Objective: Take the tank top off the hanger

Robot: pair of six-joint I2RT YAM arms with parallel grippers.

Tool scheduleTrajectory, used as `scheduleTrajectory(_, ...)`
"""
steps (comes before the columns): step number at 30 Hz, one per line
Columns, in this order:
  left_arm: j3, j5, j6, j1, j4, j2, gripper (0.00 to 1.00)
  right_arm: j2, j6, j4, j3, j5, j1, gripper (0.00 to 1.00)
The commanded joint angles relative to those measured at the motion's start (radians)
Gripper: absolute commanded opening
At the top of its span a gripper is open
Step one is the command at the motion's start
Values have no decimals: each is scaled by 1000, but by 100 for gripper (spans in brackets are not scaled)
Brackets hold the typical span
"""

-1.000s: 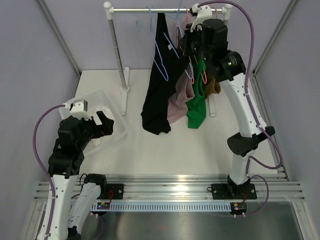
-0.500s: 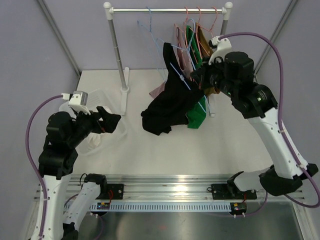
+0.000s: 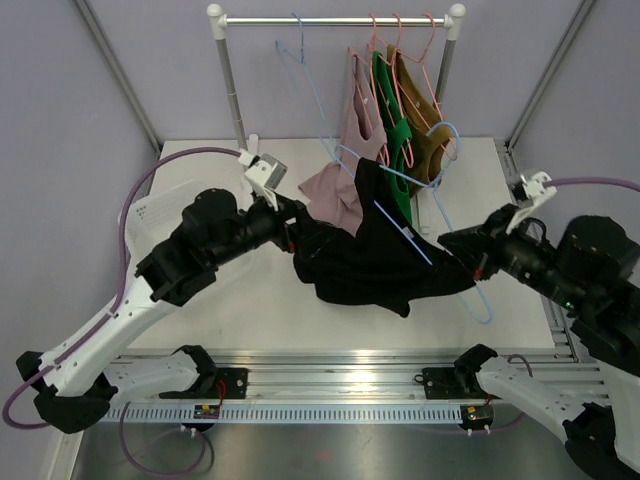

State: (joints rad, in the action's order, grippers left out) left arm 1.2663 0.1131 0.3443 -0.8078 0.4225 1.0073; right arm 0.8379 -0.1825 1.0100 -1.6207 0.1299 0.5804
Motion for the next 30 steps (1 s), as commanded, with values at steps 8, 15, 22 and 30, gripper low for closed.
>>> scheduleTrajectory(8, 111, -289, -140, -272, -309, 168, 90, -125, -49, 56, 85, 181, 7, 0)
scheduleTrajectory(15, 114, -420, -154, -275, -280, 223, 65, -138, -51, 64, 71, 157, 7, 0)
scheduleTrajectory(22, 82, -418, -160, -275, -297, 232, 52, -128, -58, 41, 67, 161, 7, 0)
scheduleTrajectory(30, 87, -547, -159, -275, -246, 234, 0, -134, -37, 41, 97, 126, 7, 0)
